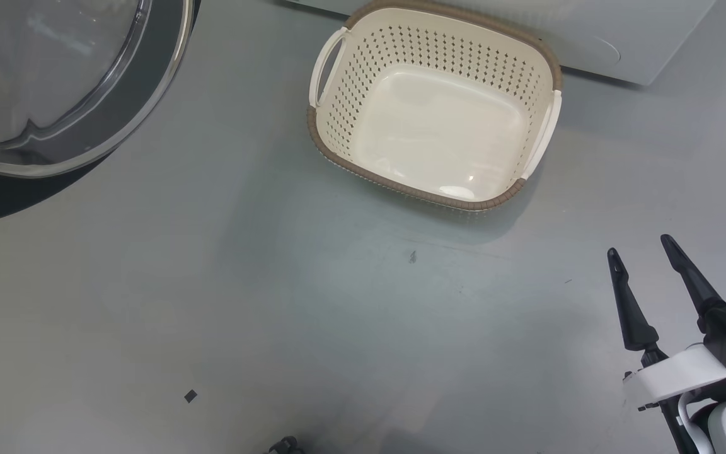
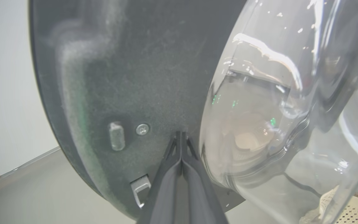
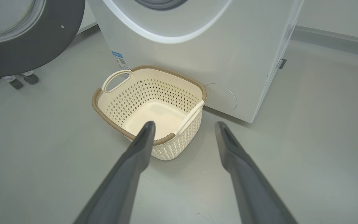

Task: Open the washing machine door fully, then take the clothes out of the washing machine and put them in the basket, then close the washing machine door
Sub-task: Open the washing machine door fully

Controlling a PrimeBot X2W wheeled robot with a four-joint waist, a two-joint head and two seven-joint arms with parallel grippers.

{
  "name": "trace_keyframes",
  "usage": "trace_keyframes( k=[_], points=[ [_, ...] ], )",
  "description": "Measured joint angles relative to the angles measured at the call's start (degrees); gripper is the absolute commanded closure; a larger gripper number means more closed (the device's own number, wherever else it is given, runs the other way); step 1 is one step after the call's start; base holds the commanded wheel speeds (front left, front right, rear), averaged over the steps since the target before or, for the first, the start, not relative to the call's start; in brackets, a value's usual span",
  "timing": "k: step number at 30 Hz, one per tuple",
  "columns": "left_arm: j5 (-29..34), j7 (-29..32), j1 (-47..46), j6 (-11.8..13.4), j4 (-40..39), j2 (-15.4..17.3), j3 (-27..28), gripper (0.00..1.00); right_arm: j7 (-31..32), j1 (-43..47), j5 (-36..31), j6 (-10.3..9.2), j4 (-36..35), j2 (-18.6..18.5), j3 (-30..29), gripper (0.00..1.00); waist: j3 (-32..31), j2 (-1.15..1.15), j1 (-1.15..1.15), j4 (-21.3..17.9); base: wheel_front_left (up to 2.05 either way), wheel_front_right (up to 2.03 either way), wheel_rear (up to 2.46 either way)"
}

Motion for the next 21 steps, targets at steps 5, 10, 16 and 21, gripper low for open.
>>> trace_keyframes(
  k=[5, 10, 16, 21],
  points=[
    [0.0, 0.0, -1.3, -0.5, 1.9, 0.3, 0.0, 1.00, 0.0, 0.0, 0.0, -0.01, -0.2, -0.1, -0.1, 0.00, 0.1, 0.00, 0.00, 0.0, 0.00, 0.00, 0.00],
    [0.1, -0.5, -1.9, -1.2, 3.2, 0.2, -1.1, 1.00, 0.0, -0.6, -0.1, 0.00, -0.1, -0.4, 0.1, 0.00, -0.8, 0.00, 0.00, 0.2, 0.00, 0.00, 0.00],
    [0.7, -0.9, -1.9, -2.2, 3.6, -0.4, -1.8, 1.00, -1.2, -1.5, 0.3, 0.00, 1.1, 1.4, 0.5, 0.00, -2.8, 0.00, 0.00, 0.2, 0.00, 0.00, 0.00],
    [2.3, -1.1, -1.6, -2.8, 3.3, -1.8, -4.4, 1.00, -2.1, -1.5, 1.0, 0.01, 2.8, 3.0, 0.9, 0.00, -5.2, 0.00, 0.00, 0.0, 0.00, 0.00, 0.00]
  ],
)
